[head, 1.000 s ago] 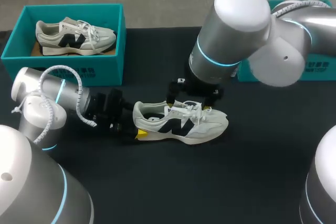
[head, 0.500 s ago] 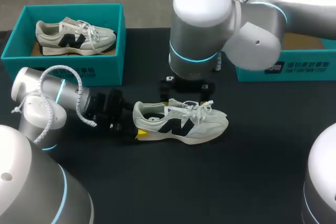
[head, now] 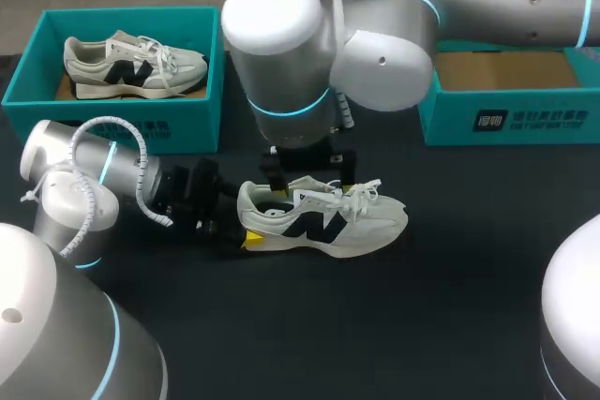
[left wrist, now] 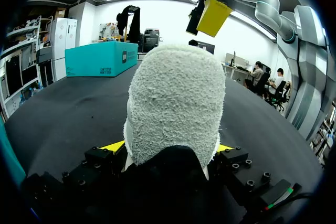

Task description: Take the shoe out of the shoebox, open the shoe tongue, remove and reinsert the insole, then place the shoe into the shoebox

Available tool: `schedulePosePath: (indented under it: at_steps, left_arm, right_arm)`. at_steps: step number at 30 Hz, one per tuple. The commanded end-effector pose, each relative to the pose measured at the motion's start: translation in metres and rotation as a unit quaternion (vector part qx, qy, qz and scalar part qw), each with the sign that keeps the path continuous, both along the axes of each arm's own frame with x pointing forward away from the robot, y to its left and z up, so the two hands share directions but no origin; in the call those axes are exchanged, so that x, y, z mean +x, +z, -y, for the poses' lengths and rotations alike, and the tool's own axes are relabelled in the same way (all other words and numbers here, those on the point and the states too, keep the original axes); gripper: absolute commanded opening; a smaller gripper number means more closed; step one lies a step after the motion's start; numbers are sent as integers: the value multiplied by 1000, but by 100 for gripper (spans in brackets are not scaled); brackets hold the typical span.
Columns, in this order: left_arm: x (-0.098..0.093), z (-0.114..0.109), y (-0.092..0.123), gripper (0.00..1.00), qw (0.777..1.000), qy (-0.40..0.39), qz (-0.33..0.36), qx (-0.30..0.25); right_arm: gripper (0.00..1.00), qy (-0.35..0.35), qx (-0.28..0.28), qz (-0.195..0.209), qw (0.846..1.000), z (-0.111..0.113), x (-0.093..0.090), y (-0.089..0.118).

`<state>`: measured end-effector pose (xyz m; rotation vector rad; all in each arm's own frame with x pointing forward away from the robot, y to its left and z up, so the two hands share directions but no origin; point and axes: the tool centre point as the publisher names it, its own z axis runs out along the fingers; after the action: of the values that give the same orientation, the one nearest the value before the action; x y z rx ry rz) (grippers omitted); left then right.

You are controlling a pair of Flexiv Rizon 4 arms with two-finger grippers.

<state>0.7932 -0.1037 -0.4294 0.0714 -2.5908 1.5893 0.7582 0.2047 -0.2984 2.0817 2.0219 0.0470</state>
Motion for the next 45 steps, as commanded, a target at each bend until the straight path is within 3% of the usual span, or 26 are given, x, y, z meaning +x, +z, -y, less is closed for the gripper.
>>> schedulePosePath:
  at_steps: [1, 30, 35, 39, 45]
  left_arm:
    - [-1, 1, -3, 0, 1000, -1, -1, 1]
    - [-1, 1, -3, 0, 1000, -1, -1, 1]
    - [-1, 1, -3, 0, 1000, -1, -1, 1]
    - [-1, 1, -3, 0, 1000, -1, -1, 1]
    - [-1, 1, -3, 0, 1000, -1, -1, 1]
  right_arm:
    - [100, -11, -70, -7, 997, -9, 6, -11]
    - [100, 2, -111, -55, 992, -8, 25, -50]
    - [95, -4, -122, -60, 991, 0, 27, -53]
    - [84, -11, -133, -61, 989, 7, 29, -52]
    - [76, -27, -141, -58, 988, 20, 29, -42]
